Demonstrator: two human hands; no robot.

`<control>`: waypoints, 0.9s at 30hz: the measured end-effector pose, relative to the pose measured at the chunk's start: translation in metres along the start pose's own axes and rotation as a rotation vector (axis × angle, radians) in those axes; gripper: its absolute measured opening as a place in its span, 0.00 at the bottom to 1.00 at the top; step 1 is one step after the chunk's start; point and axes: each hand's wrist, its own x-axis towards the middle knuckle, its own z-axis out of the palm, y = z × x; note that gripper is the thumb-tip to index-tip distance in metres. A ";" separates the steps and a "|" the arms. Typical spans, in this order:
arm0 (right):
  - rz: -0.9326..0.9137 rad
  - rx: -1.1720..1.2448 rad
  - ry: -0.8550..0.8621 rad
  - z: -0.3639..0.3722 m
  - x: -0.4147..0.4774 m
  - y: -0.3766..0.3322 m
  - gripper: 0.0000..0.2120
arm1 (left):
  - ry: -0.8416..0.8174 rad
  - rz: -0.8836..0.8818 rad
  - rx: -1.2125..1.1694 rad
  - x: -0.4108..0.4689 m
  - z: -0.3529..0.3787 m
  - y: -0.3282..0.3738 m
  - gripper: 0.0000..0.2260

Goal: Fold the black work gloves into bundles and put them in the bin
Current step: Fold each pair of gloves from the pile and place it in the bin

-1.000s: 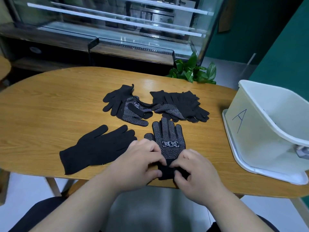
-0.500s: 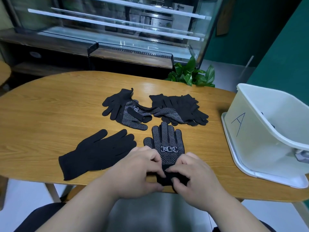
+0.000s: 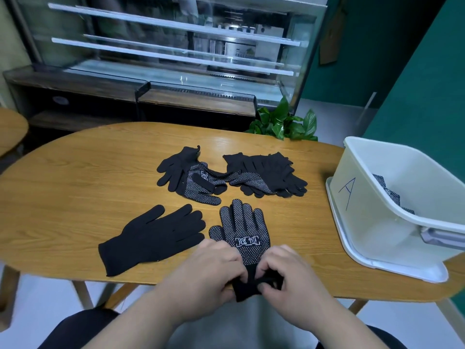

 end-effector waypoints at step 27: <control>0.176 0.617 0.466 -0.094 -0.009 -0.141 0.25 | 0.324 -0.520 -0.849 -0.005 -0.144 0.103 0.24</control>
